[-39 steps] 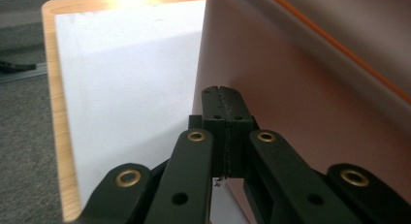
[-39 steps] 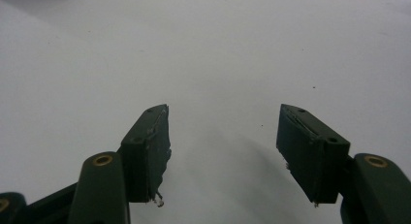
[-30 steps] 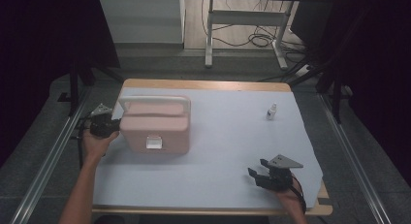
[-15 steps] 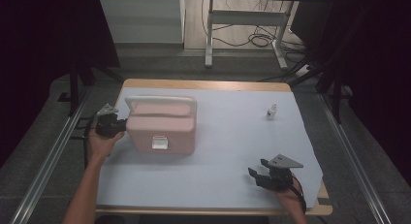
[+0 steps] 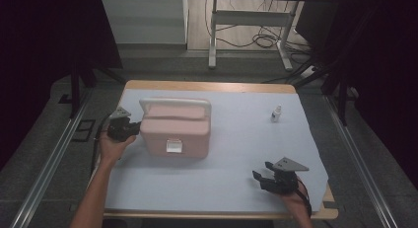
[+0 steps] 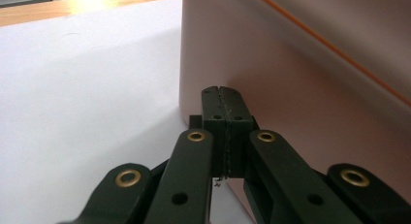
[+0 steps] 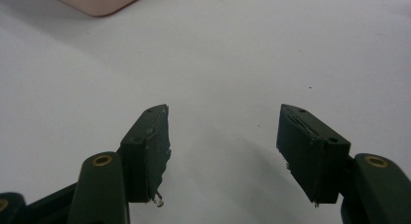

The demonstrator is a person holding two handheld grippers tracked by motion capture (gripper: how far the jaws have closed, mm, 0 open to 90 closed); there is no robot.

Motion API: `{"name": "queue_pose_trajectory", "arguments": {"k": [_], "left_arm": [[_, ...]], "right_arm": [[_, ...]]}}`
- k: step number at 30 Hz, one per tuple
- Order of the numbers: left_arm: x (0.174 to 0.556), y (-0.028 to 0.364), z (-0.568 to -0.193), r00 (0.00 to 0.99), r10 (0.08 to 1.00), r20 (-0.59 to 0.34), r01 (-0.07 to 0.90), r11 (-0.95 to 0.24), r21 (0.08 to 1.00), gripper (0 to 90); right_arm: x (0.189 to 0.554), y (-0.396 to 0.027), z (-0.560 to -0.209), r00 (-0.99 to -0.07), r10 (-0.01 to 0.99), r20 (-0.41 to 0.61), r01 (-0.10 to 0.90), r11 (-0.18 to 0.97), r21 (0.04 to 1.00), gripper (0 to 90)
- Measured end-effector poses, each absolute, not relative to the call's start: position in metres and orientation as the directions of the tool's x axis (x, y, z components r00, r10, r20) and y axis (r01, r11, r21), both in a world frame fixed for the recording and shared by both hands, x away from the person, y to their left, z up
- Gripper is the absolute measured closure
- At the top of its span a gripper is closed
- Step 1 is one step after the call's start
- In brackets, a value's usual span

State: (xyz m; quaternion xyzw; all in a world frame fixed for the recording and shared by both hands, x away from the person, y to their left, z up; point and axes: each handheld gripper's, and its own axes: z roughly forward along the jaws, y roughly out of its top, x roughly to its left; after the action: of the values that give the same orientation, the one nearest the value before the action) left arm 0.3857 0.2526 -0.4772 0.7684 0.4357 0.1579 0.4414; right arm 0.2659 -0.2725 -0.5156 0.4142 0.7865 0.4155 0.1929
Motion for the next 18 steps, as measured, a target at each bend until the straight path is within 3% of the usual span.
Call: {"name": "queue_pose_trajectory", "arguments": {"k": [18], "left_arm": [[0.381, 0.218, -0.475, 0.632, 0.764, -0.131, 0.505, -0.278, 0.817, 90.0]], "right_arm": [[0.266, -0.272, -0.515, -0.583, 0.812, 0.037, 0.484, 0.310, 0.818, 36.3]]}}
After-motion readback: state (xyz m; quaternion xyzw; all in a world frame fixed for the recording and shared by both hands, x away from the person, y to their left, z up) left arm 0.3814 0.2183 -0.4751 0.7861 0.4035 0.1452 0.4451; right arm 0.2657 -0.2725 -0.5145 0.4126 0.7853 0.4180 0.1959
